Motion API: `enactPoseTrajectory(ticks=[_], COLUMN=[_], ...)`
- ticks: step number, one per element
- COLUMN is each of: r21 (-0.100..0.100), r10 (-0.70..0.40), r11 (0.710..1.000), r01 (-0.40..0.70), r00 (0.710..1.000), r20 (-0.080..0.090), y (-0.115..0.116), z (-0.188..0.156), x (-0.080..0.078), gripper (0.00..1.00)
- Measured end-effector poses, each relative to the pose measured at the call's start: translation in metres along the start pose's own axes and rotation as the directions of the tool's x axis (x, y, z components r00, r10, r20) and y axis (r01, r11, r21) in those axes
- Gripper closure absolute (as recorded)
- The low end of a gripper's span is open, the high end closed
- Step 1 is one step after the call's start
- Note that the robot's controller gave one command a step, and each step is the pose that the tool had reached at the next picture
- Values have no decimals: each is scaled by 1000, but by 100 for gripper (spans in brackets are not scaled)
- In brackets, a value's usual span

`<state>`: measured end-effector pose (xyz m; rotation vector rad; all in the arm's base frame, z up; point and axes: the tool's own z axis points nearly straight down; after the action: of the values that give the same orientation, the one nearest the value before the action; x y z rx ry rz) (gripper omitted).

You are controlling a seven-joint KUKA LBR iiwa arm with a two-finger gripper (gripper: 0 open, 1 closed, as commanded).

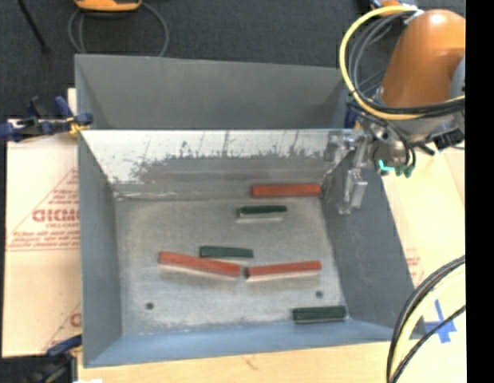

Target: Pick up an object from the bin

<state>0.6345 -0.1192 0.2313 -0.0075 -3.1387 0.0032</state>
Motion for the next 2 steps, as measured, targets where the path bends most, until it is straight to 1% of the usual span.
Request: enactPoseTrajectory(ticks=[1, 2], r21=[-1, 0], r10=[17, -66], r11=[1000, 998], r01=[-17, 66], r00=[1000, 998], r20=[1, 9], y=[41, 107], z=[154, 160], x=[1, -16], gripper=[0, 0])
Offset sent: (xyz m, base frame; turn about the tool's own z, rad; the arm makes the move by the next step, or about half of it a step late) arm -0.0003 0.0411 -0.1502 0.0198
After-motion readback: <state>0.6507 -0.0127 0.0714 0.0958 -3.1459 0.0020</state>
